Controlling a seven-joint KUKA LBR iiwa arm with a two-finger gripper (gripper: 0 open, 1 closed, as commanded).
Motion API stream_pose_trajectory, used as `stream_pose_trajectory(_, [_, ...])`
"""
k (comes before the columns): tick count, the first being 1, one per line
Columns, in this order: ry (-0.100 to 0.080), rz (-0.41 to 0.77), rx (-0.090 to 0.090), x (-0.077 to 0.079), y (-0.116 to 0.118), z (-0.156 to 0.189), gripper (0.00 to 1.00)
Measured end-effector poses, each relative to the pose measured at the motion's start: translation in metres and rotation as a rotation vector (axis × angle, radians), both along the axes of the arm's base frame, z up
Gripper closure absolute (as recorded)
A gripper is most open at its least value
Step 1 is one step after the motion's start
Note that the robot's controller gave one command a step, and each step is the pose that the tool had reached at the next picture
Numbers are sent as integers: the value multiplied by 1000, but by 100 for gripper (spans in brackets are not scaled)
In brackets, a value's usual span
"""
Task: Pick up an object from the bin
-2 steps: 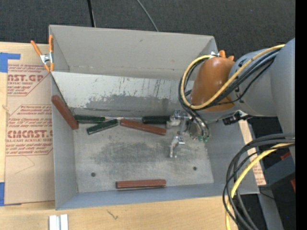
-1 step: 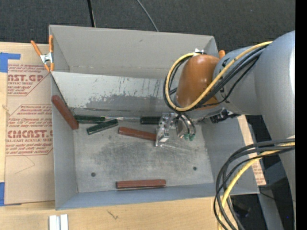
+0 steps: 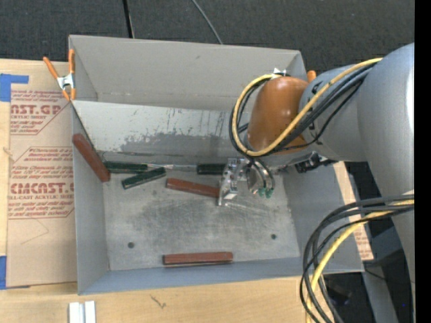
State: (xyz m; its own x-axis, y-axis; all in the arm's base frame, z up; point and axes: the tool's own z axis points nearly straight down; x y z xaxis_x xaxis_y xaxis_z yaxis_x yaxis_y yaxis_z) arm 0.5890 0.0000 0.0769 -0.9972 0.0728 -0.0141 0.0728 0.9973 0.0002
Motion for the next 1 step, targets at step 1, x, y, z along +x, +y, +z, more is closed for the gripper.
stream_pose_trajectory(1, [10,-70,2,-22,11,138,100])
